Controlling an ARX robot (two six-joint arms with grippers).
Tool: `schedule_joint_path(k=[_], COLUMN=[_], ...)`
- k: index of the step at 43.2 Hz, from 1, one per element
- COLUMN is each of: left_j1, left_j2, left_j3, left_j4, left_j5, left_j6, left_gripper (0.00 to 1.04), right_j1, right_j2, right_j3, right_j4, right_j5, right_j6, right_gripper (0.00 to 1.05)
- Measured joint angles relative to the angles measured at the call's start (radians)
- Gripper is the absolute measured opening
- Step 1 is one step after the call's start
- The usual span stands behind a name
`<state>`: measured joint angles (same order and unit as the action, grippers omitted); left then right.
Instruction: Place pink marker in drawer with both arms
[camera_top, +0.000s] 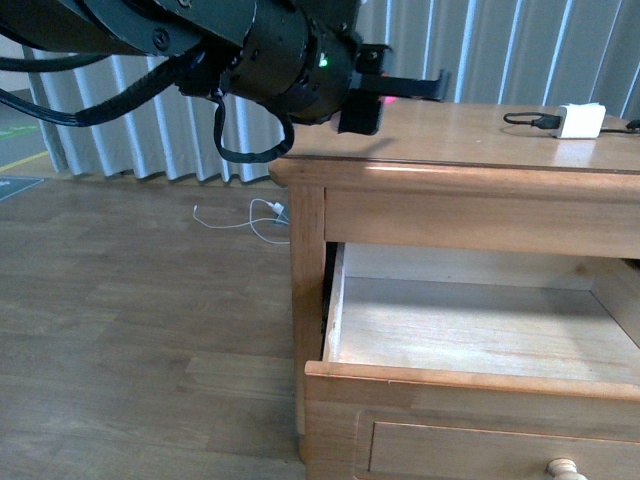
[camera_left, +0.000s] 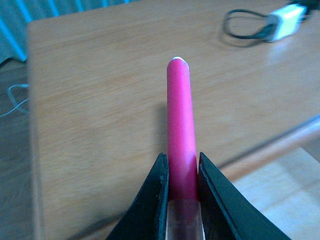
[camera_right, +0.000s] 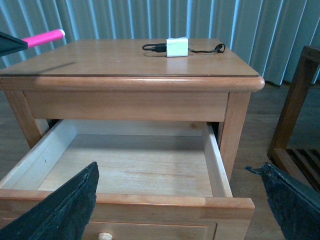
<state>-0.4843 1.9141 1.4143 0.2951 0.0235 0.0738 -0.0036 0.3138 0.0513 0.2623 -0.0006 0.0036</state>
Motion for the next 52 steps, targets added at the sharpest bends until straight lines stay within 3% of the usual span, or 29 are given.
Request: schedule_joint_path(k=[12, 18, 36, 52], left_j1=[-0.084, -0.107, -0.155, -0.178], left_j2=[-0.102, -0.099, 0.084, 0.333], left_j3=[-0.129, -0.145, -0.115, 0.09], left_j4=[0.019, -0.004, -0.022, -0.055], left_j5=[0.186, 0.232, 0.197, 0.099], left_j6=[0.097, 0.148, 0.238, 0.239], left_gripper=[0.15, 0.15, 0.15, 0.15], right_j1=[0.0, 0.0, 0.0, 0.0], right_j2=[0.0, 0.0, 0.0, 0.0], right_j3=[0.0, 0.0, 0.0, 0.0], right_j4=[0.0, 0.0, 0.0, 0.0], right_j5=[0.0, 0.0, 0.0, 0.0], right_j6=[0.0, 0.0, 0.0, 0.0], right_gripper=[0.96, 0.96, 0.96, 0.96])
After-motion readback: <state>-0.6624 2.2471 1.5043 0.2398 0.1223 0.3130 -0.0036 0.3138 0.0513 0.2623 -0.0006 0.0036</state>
